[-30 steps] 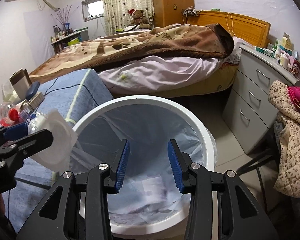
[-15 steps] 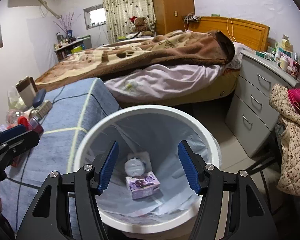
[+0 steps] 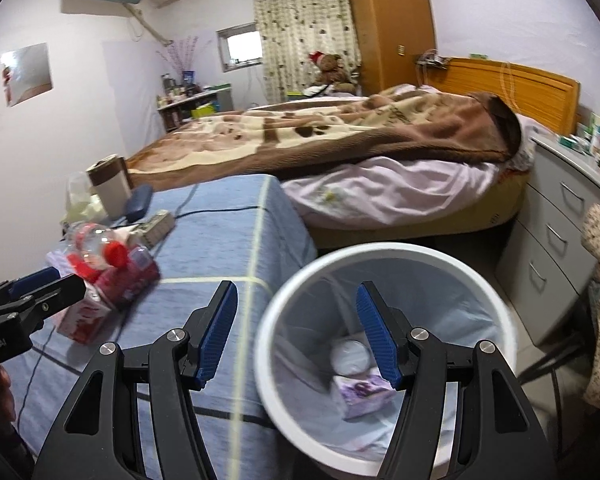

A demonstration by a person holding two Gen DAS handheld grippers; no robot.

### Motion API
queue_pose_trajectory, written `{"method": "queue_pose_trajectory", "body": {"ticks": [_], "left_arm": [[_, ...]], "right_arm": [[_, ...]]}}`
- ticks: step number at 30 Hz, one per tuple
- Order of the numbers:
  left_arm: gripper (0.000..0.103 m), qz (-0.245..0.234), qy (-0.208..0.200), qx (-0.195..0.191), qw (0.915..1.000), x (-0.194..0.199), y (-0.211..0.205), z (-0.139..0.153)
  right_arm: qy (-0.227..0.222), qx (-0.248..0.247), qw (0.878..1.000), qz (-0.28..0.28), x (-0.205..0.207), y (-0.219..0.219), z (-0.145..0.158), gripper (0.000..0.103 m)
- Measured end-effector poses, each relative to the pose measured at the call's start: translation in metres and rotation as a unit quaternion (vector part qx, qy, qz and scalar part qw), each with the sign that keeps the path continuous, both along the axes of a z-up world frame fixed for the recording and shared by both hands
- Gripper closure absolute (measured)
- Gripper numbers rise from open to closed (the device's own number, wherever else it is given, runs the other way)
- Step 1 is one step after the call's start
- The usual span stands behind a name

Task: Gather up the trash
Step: 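Move both open tools back toward the trash pile, then grasp the red can with the right tool while the left tool grasps the white foam sleeve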

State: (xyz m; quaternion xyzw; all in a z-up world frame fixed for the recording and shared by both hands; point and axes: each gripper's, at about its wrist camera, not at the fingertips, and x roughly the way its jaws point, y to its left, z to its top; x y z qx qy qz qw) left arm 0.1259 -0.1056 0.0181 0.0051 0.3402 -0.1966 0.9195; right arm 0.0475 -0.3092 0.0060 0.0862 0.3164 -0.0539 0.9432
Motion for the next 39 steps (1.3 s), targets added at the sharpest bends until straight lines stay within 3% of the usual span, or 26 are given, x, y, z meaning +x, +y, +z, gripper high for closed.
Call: {"method": "queue_pose_trajectory", "body": {"ticks": [16, 25, 34, 39], "left_arm": [[0.033, 0.130, 0.028, -0.004, 0.9911, 0.034, 0.117, -0.020], [0.033, 0.145, 0.067, -0.029, 0.9867, 0.069, 0.145, -0.040], [0.033, 0.128, 0.097, -0.030, 0.9865, 0.106, 0.138, -0.059], [0.034, 0.133, 0.092, -0.033, 0.9862, 0.114, 0.140, -0.060]], "right_arm": [[0.001, -0.005, 0.995, 0.098, 0.042, 0.075, -0.001, 0.039], [0.043, 0.011, 0.991, 0.124, 0.068, 0.106, -0.022, 0.039], [0.067, 0.036, 0.989, 0.127, 0.094, 0.123, -0.034, 0.039], [0.076, 0.045, 0.988, 0.127, 0.105, 0.127, -0.038, 0.039]]}}
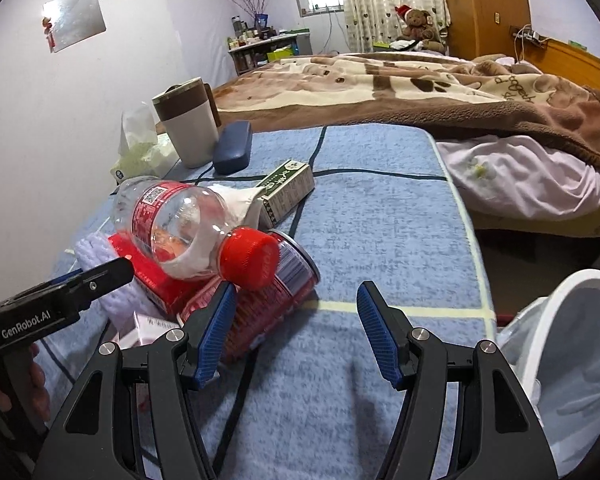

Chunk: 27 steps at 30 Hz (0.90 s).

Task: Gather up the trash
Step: 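Grasp the red can with the right tool while the left tool grasps the white foam sleeve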

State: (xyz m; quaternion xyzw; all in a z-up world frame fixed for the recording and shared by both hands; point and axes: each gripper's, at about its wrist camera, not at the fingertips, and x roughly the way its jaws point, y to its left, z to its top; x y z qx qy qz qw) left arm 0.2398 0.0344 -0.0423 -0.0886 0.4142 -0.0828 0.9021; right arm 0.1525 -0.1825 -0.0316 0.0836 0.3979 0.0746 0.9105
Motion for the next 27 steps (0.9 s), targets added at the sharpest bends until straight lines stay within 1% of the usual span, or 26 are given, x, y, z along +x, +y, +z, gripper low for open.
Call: {"method": "queue_pose_trajectory", "body": {"ticks": [5, 9, 11, 14, 17, 18, 20, 22, 24, 27], "left_arm": [[0.041, -0.007, 0.010, 0.016, 0.9998, 0.001, 0.004, -0.003], [0.041, -0.014, 0.018, 0.028, 0.9993, -0.001, 0.007, -0.007], [0.041, -0.009, 0.023, 0.028, 0.9993, -0.003, 0.009, -0.008], [0.041, 0.001, 0.028, 0.011, 0.9996, -0.004, 0.013, -0.008], [0.041, 0.012, 0.053, 0.009, 0.9985, 0.000, 0.016, -0.018], [0.041, 0.012, 0.058, 0.000, 0.9983, 0.001, 0.018, -0.021], [0.041, 0.014, 0.060, -0.015, 0.9980, 0.000, 0.020, -0.024], [0.041, 0.016, 0.056, -0.012, 0.9982, 0.000, 0.019, -0.023], [0.041, 0.018, 0.060, -0.007, 0.9980, 0.001, 0.017, -0.024], [0.041, 0.021, 0.074, -0.018, 0.9969, 0.003, 0.015, -0.028]], "right_arm": [[0.008, 0.020, 1.000, 0.003, 0.009, 0.004, -0.003, 0.039], [0.026, 0.051, 0.998, 0.003, 0.019, 0.010, -0.006, 0.039], [0.032, 0.052, 0.998, 0.004, 0.022, 0.016, -0.008, 0.039], [0.042, 0.040, 0.998, 0.006, 0.028, 0.027, -0.011, 0.036], [0.049, 0.032, 0.998, 0.007, 0.032, 0.032, -0.013, 0.036], [0.048, 0.028, 0.998, 0.008, 0.032, 0.032, -0.013, 0.035], [0.046, 0.020, 0.999, 0.007, 0.031, 0.029, -0.012, 0.035], [0.050, 0.014, 0.999, 0.006, 0.030, 0.025, -0.012, 0.036], [0.059, -0.001, 0.998, 0.008, 0.030, 0.022, -0.013, 0.036], [0.077, -0.040, 0.996, -0.002, 0.029, 0.018, -0.018, 0.036]]}}
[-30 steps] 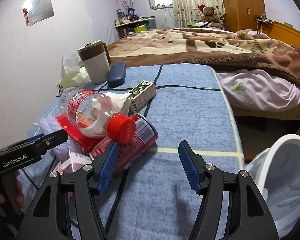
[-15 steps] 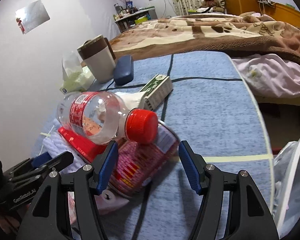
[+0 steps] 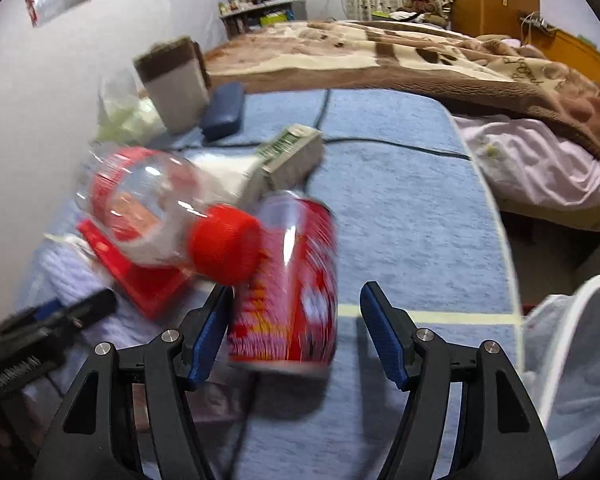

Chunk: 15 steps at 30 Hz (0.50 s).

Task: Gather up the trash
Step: 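Grasp the red can with the right tool while the left tool grasps the white foam sleeve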

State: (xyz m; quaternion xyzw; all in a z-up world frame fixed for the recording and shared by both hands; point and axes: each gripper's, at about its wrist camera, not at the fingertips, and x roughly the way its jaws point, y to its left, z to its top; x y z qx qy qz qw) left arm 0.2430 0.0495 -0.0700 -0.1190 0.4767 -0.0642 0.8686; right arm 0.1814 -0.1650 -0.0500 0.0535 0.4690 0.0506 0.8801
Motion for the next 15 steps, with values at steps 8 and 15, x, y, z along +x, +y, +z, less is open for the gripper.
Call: {"method": "queue_pose_trajectory", "body": {"ticks": [8, 15], "left_arm": [[0.042, -0.001, 0.009, -0.006, 0.9999, 0.000, -0.003, -0.005], [0.063, -0.023, 0.002, 0.003, 0.9997, -0.010, 0.001, 0.001]], "right_arm": [[-0.009, 0.017, 1.000, -0.014, -0.011, -0.021, -0.004, 0.038], [-0.027, 0.004, 0.999, 0.027, -0.016, -0.015, 0.000, 0.042]]}}
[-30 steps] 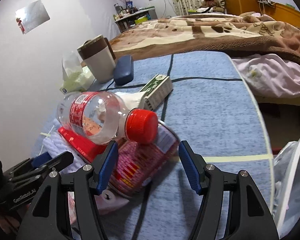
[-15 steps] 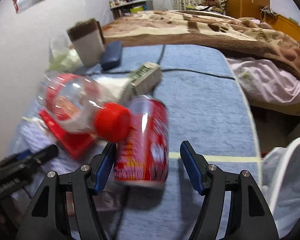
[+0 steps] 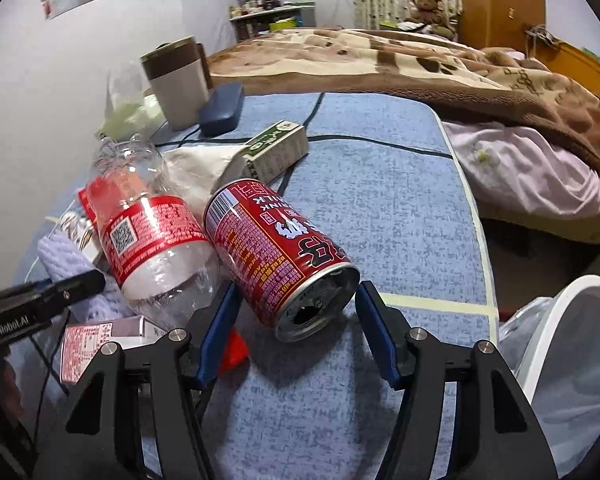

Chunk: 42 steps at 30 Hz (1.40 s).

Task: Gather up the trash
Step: 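Grasp the red can with the right tool while the left tool grasps the white foam sleeve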

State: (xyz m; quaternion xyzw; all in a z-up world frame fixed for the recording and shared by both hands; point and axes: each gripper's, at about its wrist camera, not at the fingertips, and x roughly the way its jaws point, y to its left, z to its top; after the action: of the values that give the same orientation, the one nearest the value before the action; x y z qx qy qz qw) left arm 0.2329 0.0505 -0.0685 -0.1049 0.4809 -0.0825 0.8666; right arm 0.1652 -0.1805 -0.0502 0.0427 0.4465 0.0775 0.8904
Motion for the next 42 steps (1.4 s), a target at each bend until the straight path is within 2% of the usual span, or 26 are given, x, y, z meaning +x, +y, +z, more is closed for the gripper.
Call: {"method": "queue_pose_trajectory", "body": {"ticks": [5, 10, 15, 18, 19, 21, 26, 31, 35, 39, 42], "left_arm": [[0.064, 0.009, -0.005, 0.014, 0.9999, -0.004, 0.013, 0.004], [0.064, 0.019, 0.006, 0.001, 0.9998, -0.002, 0.023, -0.003], [0.064, 0.022, 0.008, -0.006, 0.9997, 0.005, 0.019, -0.003], [0.064, 0.026, 0.012, -0.011, 0.9995, 0.008, 0.018, -0.006], [0.064, 0.028, 0.011, -0.012, 0.9995, 0.008, 0.017, -0.007], [0.064, 0.032, 0.009, -0.020, 0.9993, 0.007, 0.018, -0.007], [0.073, 0.032, -0.010, -0.018, 0.9993, 0.000, 0.017, 0.002], [0.074, 0.020, -0.040, -0.008, 0.9990, -0.014, 0.009, 0.020], [0.075, 0.017, -0.053, -0.015, 0.9983, -0.024, 0.005, 0.030], [0.075, 0.008, -0.082, 0.004, 0.9966, -0.041, -0.003, 0.046], [0.075, 0.006, -0.098, 0.001, 0.9952, -0.050, -0.007, 0.059]], "right_arm": [[0.011, 0.023, 0.999, 0.043, -0.003, -0.006, -0.001, 0.042], [-0.007, -0.031, 0.998, 0.056, 0.000, -0.003, 0.004, 0.029], [-0.012, -0.068, 0.994, 0.083, 0.011, 0.005, 0.005, 0.029], [-0.013, -0.073, 0.994, 0.085, 0.014, 0.007, 0.004, 0.029], [-0.013, -0.068, 0.994, 0.085, 0.014, 0.006, 0.004, 0.030], [-0.012, -0.043, 0.995, 0.090, 0.014, 0.004, 0.003, 0.042], [-0.020, -0.025, 0.997, 0.074, 0.005, 0.004, 0.004, 0.044], [-0.038, 0.002, 0.998, 0.057, -0.009, -0.002, 0.014, 0.045], [-0.053, 0.019, 0.997, 0.043, -0.022, -0.007, 0.022, 0.046], [-0.074, 0.023, 0.996, 0.032, -0.035, -0.013, 0.033, 0.047], [-0.082, 0.033, 0.996, 0.024, -0.041, -0.018, 0.039, 0.047]]}}
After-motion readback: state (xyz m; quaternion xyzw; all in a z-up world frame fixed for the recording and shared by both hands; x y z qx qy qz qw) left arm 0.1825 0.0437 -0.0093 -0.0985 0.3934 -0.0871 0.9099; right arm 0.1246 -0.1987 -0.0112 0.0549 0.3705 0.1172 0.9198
